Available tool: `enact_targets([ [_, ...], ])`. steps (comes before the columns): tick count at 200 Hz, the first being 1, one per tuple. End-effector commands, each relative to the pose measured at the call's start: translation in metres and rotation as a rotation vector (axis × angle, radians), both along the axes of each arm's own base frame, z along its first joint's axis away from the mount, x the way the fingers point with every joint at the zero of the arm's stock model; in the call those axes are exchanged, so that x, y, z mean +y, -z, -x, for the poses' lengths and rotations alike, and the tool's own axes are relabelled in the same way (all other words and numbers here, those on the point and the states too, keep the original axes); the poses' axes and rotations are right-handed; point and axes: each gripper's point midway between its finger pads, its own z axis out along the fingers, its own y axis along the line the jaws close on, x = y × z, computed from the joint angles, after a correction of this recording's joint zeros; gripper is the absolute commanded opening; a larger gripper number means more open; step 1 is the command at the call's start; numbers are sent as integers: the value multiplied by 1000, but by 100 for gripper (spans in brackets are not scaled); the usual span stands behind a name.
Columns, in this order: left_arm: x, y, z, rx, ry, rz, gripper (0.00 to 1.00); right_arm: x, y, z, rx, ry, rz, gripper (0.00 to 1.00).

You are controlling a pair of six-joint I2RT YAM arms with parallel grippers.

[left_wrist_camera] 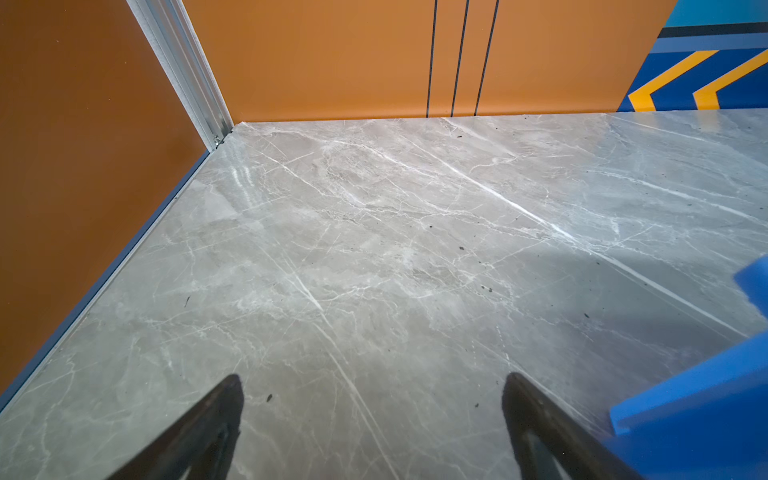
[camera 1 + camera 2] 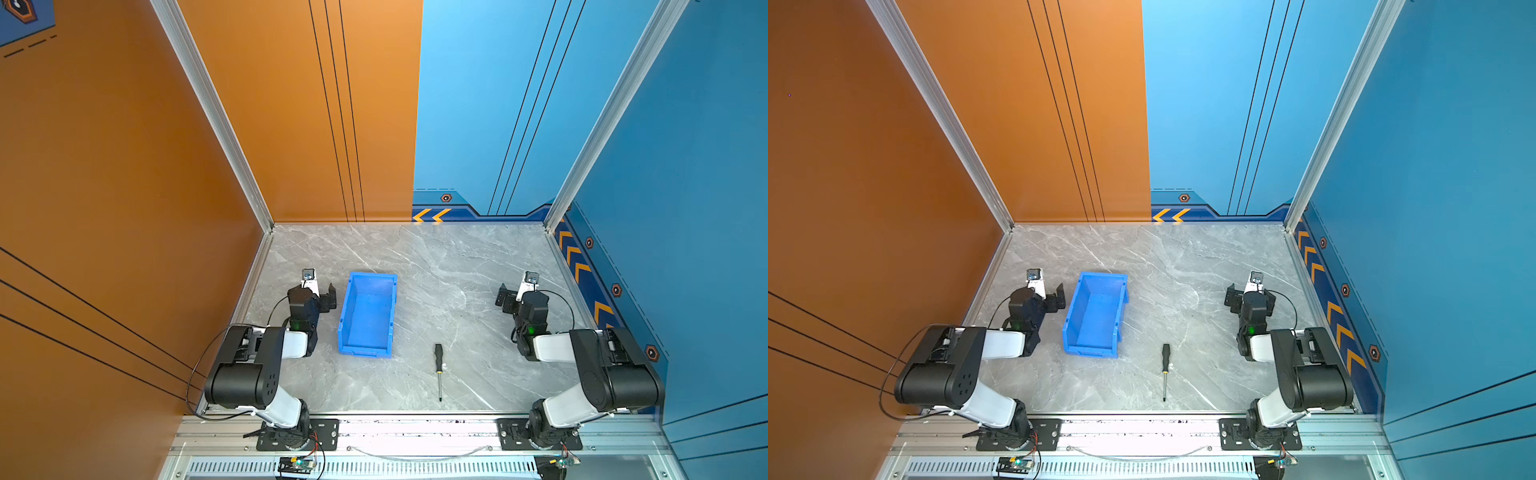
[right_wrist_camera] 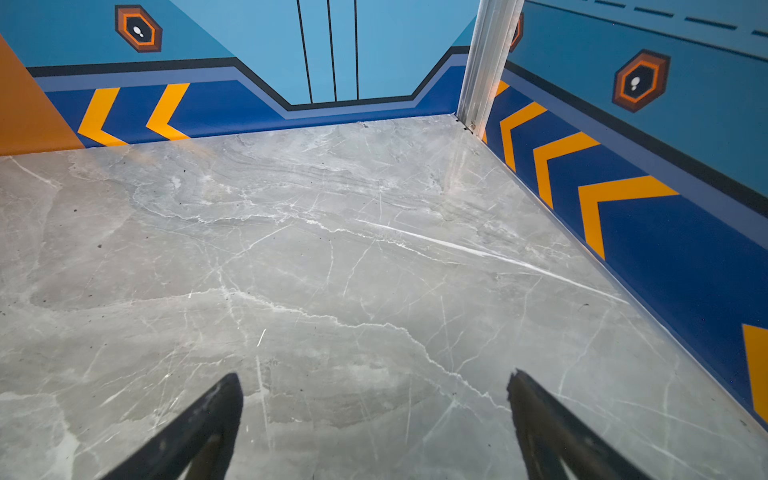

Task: Put the screwdriver in the bin
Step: 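Reach the left gripper across to the screwdriver handle and lower over it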

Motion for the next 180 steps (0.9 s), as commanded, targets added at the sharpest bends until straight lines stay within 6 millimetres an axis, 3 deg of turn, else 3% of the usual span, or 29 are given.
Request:
enact_targets([
  [1, 4, 1, 3, -1, -23, -14, 98, -1, -11, -1, -16, 31, 30, 100],
  [66, 14, -25, 13, 42, -65, 0, 98, 8, -49, 8, 3, 32, 67, 100],
  [99, 22, -49, 26, 137, -145, 52, 98, 1, -76, 23, 43, 154, -74, 100],
  [123, 23, -68, 42, 197, -214, 124, 98, -3, -80, 42, 180, 236, -157, 100],
  [153, 2, -80, 63, 316, -174, 203, 98, 20, -75, 62, 353, 184, -198, 100],
  [180, -39, -86, 78, 409, -54, 244, 98, 45, -83, 78, 361, 109, -205, 100],
])
